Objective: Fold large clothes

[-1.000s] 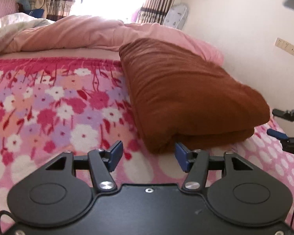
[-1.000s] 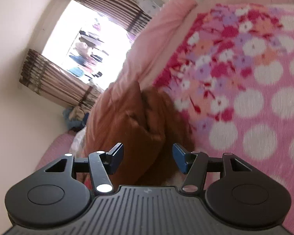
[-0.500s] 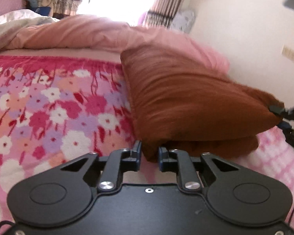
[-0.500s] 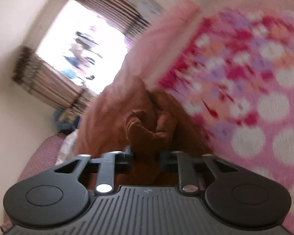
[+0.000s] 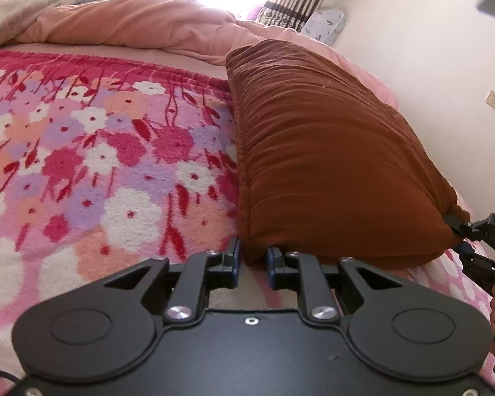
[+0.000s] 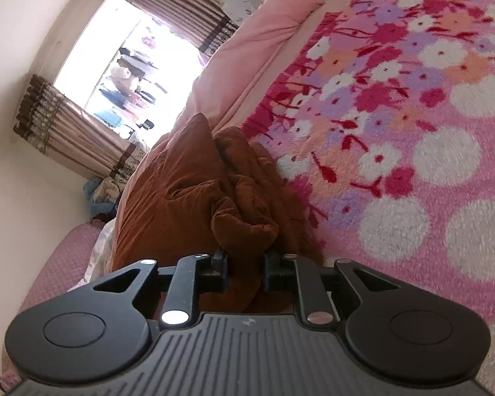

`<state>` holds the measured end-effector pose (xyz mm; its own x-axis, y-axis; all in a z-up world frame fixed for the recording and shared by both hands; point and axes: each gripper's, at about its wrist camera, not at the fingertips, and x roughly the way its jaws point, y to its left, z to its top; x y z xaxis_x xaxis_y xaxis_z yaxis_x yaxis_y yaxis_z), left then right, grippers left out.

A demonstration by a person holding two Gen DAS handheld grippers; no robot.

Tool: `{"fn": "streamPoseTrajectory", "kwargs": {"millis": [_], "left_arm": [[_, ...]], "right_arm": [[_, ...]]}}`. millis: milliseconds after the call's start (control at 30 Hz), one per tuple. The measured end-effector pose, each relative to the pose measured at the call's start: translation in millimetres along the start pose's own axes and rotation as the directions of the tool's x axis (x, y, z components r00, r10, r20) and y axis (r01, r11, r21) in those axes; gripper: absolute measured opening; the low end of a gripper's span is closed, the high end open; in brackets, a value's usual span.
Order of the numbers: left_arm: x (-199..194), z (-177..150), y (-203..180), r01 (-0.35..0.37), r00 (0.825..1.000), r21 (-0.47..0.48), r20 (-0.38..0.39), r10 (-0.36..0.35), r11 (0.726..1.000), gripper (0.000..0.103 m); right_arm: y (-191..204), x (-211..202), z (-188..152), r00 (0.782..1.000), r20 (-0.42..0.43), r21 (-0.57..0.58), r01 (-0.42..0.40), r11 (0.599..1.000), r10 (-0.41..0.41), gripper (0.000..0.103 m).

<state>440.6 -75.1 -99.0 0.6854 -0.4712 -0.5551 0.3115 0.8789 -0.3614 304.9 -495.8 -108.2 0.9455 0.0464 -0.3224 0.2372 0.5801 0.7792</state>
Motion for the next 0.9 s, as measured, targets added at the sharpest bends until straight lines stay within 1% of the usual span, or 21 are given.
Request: {"fn": "streamPoseTrajectory", "kwargs": {"millis": [33, 67, 100, 133, 167, 233, 300, 333, 367, 400, 433, 467, 533, 567, 667, 767, 833, 900], "left_arm": [[-5.3, -0.2, -1.1, 0.008, 1.0, 0.005, -0.003, -0.008, 1.0, 0.018], [-12.7, -0.9, -2.9, 0.008, 1.0, 0.02, -0.006, -0.008, 1.0, 0.017], [-24.4, -2.6, -5.4, -0.003, 1.0, 0.046, 0.002, 0.003, 0.999, 0.016], [-36.6, -4.2, -7.8, -0.019, 1.0, 0.08, 0.021, 0.017, 0.997, 0.016], [-47.6, -4.4, -8.9, -0.029, 0.999, 0.106, 0.041, 0.025, 0.994, 0.016], [-65.1, 1.6, -10.6, -0.029, 0.997, 0.119, 0.078, 0.02, 0.992, 0.016], [-74.7, 13.7, -15.1, -0.006, 0.994, 0.109, 0.111, -0.006, 0.994, 0.018], [-76.5, 21.0, -19.9, 0.005, 0.992, 0.111, 0.125, -0.019, 0.994, 0.021], [-76.7, 26.9, -25.8, 0.008, 0.99, 0.118, 0.142, -0.025, 0.993, 0.027], [-74.6, 33.1, -33.3, 0.006, 0.987, 0.127, 0.157, -0.026, 0.992, 0.035], [-70.7, 38.9, -41.4, 0.009, 0.986, 0.139, 0.163, -0.032, 0.99, 0.037], [-65.2, 43.8, -48.9, 0.023, 0.986, 0.151, 0.162, -0.047, 0.988, 0.038], [-52.1, 49.2, -61.6, 0.033, 0.985, 0.165, 0.159, -0.06, 0.986, 0.043], [-45.2, 50.8, -67.3, 0.034, 0.987, 0.175, 0.152, -0.061, 0.984, 0.05], [-21.3, 50.4, -76.2, 0.029, 0.992, 0.19, 0.116, -0.051, 0.981, 0.05], [1.9, 44.0, -74.1, 0.027, 0.998, 0.178, 0.059, -0.038, 0.984, 0.05], [10.3, 37.1, -72.2, 0.017, 0.998, 0.188, 0.059, -0.028, 0.982, 0.052], [12.2, 32.0, -73.1, 0.008, 0.997, 0.208, 0.074, -0.024, 0.978, 0.053]], "right_arm": [[1.2, -2.8, 0.8, 1.0, 0.001, -0.006, -0.001, 1.0, 0.001, 0.031], [2.3, -7.7, 1.5, 1.0, 0.006, -0.007, -0.006, 1.0, 0.007, 0.041], [3.0, -14.1, 1.3, 1.0, 0.012, -0.012, -0.008, 1.0, 0.008, 0.046], [5.8, -22.5, 2.1, 1.0, 0.023, -0.029, 0.003, 1.0, -0.003, 0.054], [9.0, -30.9, 2.2, 0.999, 0.036, -0.055, 0.022, 0.998, -0.02, 0.056], [16.2, -43.6, 6.0, 0.997, 0.058, -0.125, 0.05, 0.991, -0.043, 0.056], [33.2, -59.4, 8.1, 0.991, 0.118, -0.217, 0.093, 0.972, -0.068, 0.055], [42.1, -64.1, 8.2, 0.987, 0.144, -0.251, 0.108, 0.962, -0.073, 0.053], [53.5, -68.1, 7.4, 0.983, 0.169, -0.293, 0.121, 0.948, -0.073, 0.051], [66.9, -70.3, 5.3, 0.979, 0.189, -0.342, 0.134, 0.93, -0.071, 0.051], [78.7, -69.8, 3.2, 0.976, 0.203, -0.384, 0.148, 0.911, -0.072, 0.05], [92.1, -67.2, -1.8, 0.972, 0.222, -0.434, 0.173, 0.884, -0.081, 0.049], [109.8, -57.1, -10.3, 0.968, 0.229, -0.512, 0.208, 0.834, -0.1, 0.047], [114.9, -51.2, -12.1, 0.968, 0.226, -0.528, 0.219, 0.821, -0.113, 0.047], [122.0, -31.6, -20.0, 0.966, 0.209, -0.564, 0.244, 0.789, -0.149, 0.044], [120.8, -14.2, -27.0, 0.955, 0.207, -0.586, 0.294, 0.755, -0.211, 0.041], [115.0, -3.2, -30.4, 0.95, 0.195, -0.589, 0.313, 0.745, -0.244, 0.039], [107.2, 2.4, -34.2, 0.95, 0.176, -0.583, 0.313, 0.75, -0.26, 0.037]]}}
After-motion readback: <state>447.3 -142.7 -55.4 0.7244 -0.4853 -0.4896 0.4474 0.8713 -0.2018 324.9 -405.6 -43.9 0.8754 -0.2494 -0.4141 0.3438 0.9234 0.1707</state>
